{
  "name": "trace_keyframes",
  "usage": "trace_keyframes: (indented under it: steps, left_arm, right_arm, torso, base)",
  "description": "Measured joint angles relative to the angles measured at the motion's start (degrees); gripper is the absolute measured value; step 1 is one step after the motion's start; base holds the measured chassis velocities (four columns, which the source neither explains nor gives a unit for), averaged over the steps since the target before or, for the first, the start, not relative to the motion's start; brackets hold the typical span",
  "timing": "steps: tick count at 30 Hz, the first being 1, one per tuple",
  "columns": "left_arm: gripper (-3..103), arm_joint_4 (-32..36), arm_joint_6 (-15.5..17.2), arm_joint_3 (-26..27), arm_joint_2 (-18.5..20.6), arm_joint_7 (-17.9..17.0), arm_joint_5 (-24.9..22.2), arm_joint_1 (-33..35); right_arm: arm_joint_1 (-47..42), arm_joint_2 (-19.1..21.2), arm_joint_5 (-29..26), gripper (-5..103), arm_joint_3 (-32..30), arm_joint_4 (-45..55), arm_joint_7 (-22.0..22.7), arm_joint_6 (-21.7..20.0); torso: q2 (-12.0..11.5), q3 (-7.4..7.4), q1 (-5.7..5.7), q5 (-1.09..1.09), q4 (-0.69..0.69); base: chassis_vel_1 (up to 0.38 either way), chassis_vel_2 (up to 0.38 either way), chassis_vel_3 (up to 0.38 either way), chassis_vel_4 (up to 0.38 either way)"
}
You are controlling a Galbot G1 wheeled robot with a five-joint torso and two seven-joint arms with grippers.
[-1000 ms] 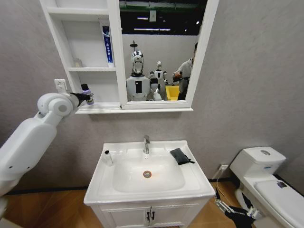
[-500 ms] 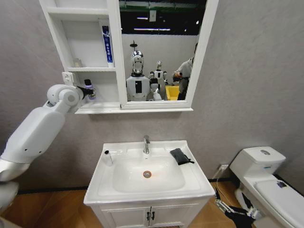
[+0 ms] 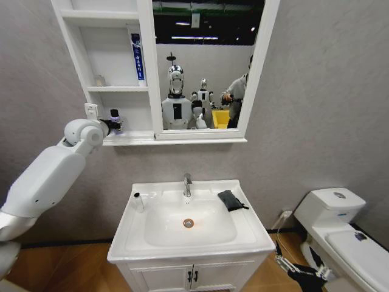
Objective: Move facial cleanser and shampoo from washbasin to cabinet, then wipe washbasin with towel.
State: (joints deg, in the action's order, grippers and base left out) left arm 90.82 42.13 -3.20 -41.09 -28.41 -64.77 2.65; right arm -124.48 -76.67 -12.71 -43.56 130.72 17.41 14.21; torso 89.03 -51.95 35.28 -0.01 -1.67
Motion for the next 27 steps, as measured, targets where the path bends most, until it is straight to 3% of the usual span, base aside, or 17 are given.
trace_keyframes:
  steps: [4,5,7,14,17,18,21,24,26,27]
  left_arm:
    - [76,0.63,0.00,0.48,0.65,0.28,0.08,1.16]
    - [76,0.63,0.00,0.48,0.65,0.28,0.08,1.16]
    - [92,1.26,0.00,1.10,0.96,0.17,0.03,1.72]
    - [100,8.72,-0.04,5.28,4.42,-0.19,-3.76,7.44]
    - [100,20.48,-3.35,10.56,9.65,-0.04,-5.60,18.51]
    - [100,20.48,-3.35,10.56,9.65,-0.04,-5.60,18.51]
    - [100,28.89,-6.69,14.87,13.01,-1.65,-5.42,30.61]
    - [100,30.78,-8.06,15.52,13.10,-3.08,-4.47,34.28]
    - [100,33.14,-12.86,16.04,11.08,-4.95,4.26,47.04]
    - [100,33.14,-12.86,16.04,11.08,-4.95,4.26,47.04]
  right_arm:
    - [0.00,0.00,0.00,100,0.00,0.00,0.00,0.00]
    - [0.00,0.00,0.00,100,0.00,0.00,0.00,0.00]
    - [0.00,0.00,0.00,100,0.00,0.00,0.00,0.00]
    - [0.00,0.00,0.00,100,0.00,0.00,0.00,0.00]
    - [0.00,0.00,0.00,100,0.00,0.00,0.01,0.00]
    - [0.00,0.00,0.00,100,0.00,0.00,0.01,0.00]
    - [0.00,0.00,0.00,100,0.00,0.00,0.00,0.00]
    - [0.00,0.00,0.00,100,0.00,0.00,0.00,0.00]
    - [0.00,0.00,0.00,100,0.00,0.00,0.01,0.00]
    - [0.00,0.00,0.00,100,0.00,0.00,0.01,0.00]
  torso:
    - [0.00,0.00,0.00,0.00,0.01]
    - [0.00,0.00,0.00,0.00,0.01]
    - [0.00,0.00,0.00,0.00,0.00]
    - [0.00,0.00,0.00,0.00,0.01]
    - [0.01,0.01,0.00,0.00,0.02]
    - [0.01,0.01,0.00,0.00,0.02]
    - [0.01,0.01,-0.01,0.00,0.04]
    - [0.01,0.01,-0.01,0.02,0.01]
    - [0.01,0.01,-0.01,0.00,-0.01]
    - [0.01,0.01,-0.01,0.00,-0.01]
  base:
    - [0.000,0.000,0.000,0.000]
    - [0.000,0.000,0.000,0.000]
    - [0.000,0.000,0.000,0.000]
    - [0.000,0.000,0.000,0.000]
    - [0.000,0.000,0.000,0.000]
    - [0.000,0.000,0.000,0.000]
    - [0.000,0.000,0.000,0.000]
    - [0.000,0.000,0.000,0.000]
    - [0.000,0.000,0.000,0.000]
    - [0.000,0.000,0.000,0.000]
